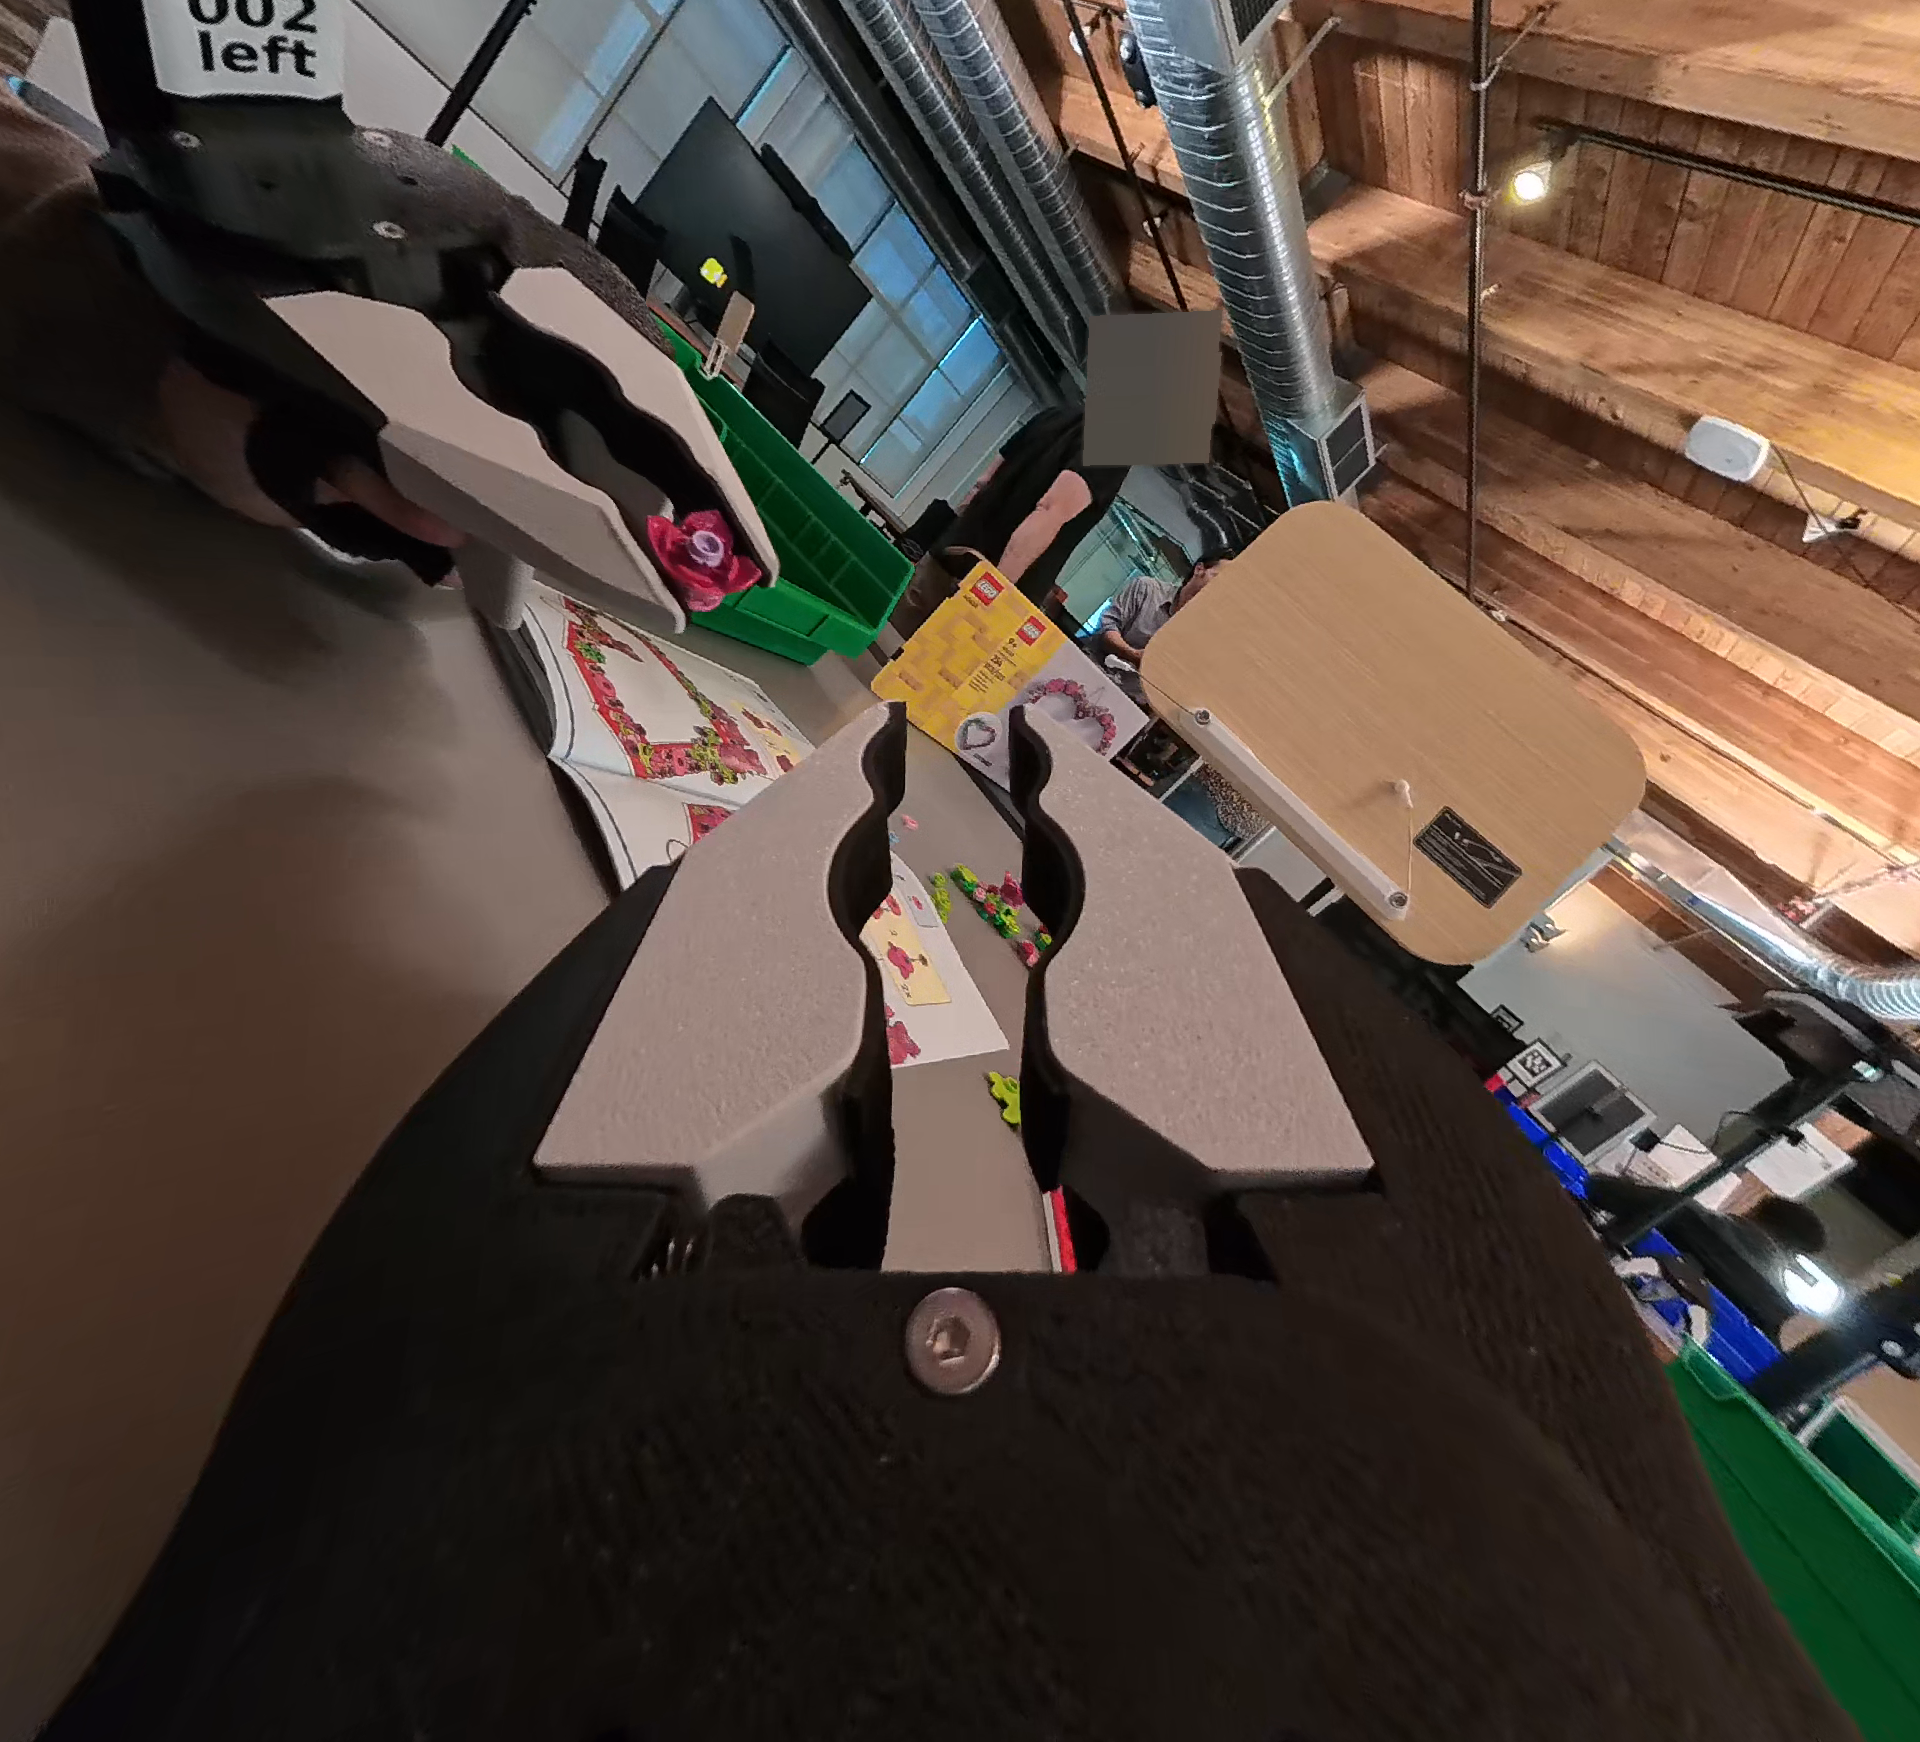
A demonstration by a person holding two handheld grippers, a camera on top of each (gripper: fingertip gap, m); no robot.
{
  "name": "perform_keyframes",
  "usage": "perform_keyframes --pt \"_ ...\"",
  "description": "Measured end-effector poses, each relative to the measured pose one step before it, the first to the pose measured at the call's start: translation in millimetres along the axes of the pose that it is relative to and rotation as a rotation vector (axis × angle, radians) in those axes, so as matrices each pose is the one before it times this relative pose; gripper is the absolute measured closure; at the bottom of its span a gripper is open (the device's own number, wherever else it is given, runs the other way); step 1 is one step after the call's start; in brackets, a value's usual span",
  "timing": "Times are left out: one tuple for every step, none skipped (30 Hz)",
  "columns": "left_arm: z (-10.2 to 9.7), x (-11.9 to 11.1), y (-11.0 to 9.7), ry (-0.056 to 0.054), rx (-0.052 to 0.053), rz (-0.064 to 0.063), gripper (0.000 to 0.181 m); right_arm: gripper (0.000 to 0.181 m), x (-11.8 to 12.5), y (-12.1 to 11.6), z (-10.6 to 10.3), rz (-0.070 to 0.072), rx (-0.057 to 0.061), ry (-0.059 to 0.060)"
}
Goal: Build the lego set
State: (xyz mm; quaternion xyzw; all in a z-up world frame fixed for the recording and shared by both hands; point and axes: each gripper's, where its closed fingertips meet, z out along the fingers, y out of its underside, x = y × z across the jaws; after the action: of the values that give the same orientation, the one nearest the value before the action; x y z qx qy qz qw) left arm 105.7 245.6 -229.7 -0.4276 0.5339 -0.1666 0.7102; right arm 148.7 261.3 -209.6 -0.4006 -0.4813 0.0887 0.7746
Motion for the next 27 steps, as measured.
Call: perform_keyframes --pt "0.06 0.21 0.32 0.0015 -0.0016 -0.0015 0.163 0.163 -0.38 -0.09 0.18 -0.0013 0.0001 -0.0014" --pt "0.02 -0.20 0.32 -0.0007 -0.0009 0.0004 0.163 0.163 -0.60 0.10 0.17 -0.0017 -0.0009 -0.0024" --pt "-0.08 -0.10 -0.07 -0.0008 0.0008 0.0010 0.163 0.163 -0.74 0.14 0.31 -0.0018 -0.0009 -0.0034" --pt "-0.05 0.11 0.30 0.0007 -0.0012 -0.0002 0.163 0.164 -0.82 -0.19 0.30 -0.0020 0.0005 -0.0033" --pt "0.17 -0.04 0.41 -0.0001 -0.0026 0.0000 0.163 0.164 -0.87 -0.48 0.20 -0.0007 0.0018 -0.0026" --pt "0.12 -0.02 0.43 0.0000 -0.0020 0.0003 0.163 0.164 -0.90 -0.56 0.39 0.0011 0.0024 -0.0037" --pt "-0.04 0.10 0.15 0.0002 -0.0005 -0.0001 0.163 0.164 -1.02 -0.54 0.38 0.0000 0.0020 -0.0039" --pt "0.06 -0.01 0.17 0.0006 -0.0004 -0.0008 0.163 0.164 -0.90 -0.32 0.36 -0.0026 0.0008 -0.0035" --pt "0.02 -0.02 0.40 0.0002 -0.0022 -0.0009 0.163 0.164 -0.84 0.14 0.17 -0.0036 -0.0009 -0.0033" --pt "0.07 -0.09 0.37 -0.0005 -0.0014 -0.0003 0.163 0.164 -0.55 0.10 0.18 -0.0025 -0.0009 -0.0024" --pt "0.05 -0.08 0.04 -0.0002 0.0001 -0.0001 0.163 0.164 0.01 -0.02 0.01 -0.0006 0.0002 -0.0002" --pt "-0.06 -0.02 0.26 -0.0001 -0.0015 -0.0008 0.163 0.164 0.35 0.08 -0.10 0.0015 0.0004 0.0009" --pt "0.21 -0.20 0.76 -0.0004 -0.0039 -0.0013 0.163 0.164 0.44 0.24 -0.02 0.0026 -0.0002 0.0009" --pt "0.31 0.02 0.87 0.0012 -0.0044 -0.0017 0.163 0.164 0.50 0.30 -0.05 0.0025 -0.0007 0.0013" --pt "0.24 0.14 0.85 0.0020 -0.0042 -0.0023 0.163 0.164 0.43 0.20 -0.09 0.0023 -0.0005 0.0011" --pt "0.10 -0.37 0.32 -0.0016 -0.0018 -0.0012 0.163 0.164 0.30 0.09 0.04 0.0021 0.0001 0.0004" --pt "0.10 -0.05 0.39 0.0000 -0.0017 -0.0017 0.163 0.164 0.16 -0.01 -0.07 0.0012 0.0004 0.0001" --pt "0.07 -0.09 0.51 0.0009 -0.0023 -0.0028 0.163 0.164 -0.01 -0.01 -0.06 0.0001 0.0003 -0.0004" --pt "0.07 -0.39 0.36 -0.0013 -0.0016 -0.0018 0.163 0.164 -0.32 0.10 0.04 -0.0003 -0.0004 -0.0016" --pt "0.07 -0.20 0.38 -0.0005 -0.0023 -0.0015 0.163 0.164 -0.35 0.15 0.08 0.0003 -0.0008 -0.0024" --pt "0.16 -0.20 0.70 -0.0003 -0.0034 -0.0016 0.163 0.164 -0.42 0.19 0.06 0.0009 -0.0011 -0.0026" --pt "0.38 -0.26 1.09 -0.0011 -0.0060 -0.0003 0.163 0.165 -0.37 0.22 0.24 0.0041 -0.0018 -0.0038" --pt "0.56 -0.32 1.26 -0.0022 -0.0072 0.0007 0.163 0.167 -0.70 0.07 0.45 0.0146 -0.0022 -0.0074" --pt "0.65 -0.15 1.67 -0.0008 -0.0097 0.0003 0.163 0.169 -1.42 -0.23 1.30 0.0369 -0.0027 -0.0167" --pt "1.15 -0.06 2.56 -0.0008 -0.0157 0.0024 0.163 0.171 -3.77 -0.80 2.72 0.0665 -0.0081 -0.0378" --pt "1.38 -0.71 3.81 -0.0063 -0.0235 0.0065 0.163 0.173 -4.91 -1.27 3.98 0.0896 -0.0171 -0.0493" --pt "1.48 0.14 3.75 -0.0023 -0.0244 0.0115 0.163 0.173 -4.32 -2.53 4.32 0.0950 -0.0157 -0.0441"
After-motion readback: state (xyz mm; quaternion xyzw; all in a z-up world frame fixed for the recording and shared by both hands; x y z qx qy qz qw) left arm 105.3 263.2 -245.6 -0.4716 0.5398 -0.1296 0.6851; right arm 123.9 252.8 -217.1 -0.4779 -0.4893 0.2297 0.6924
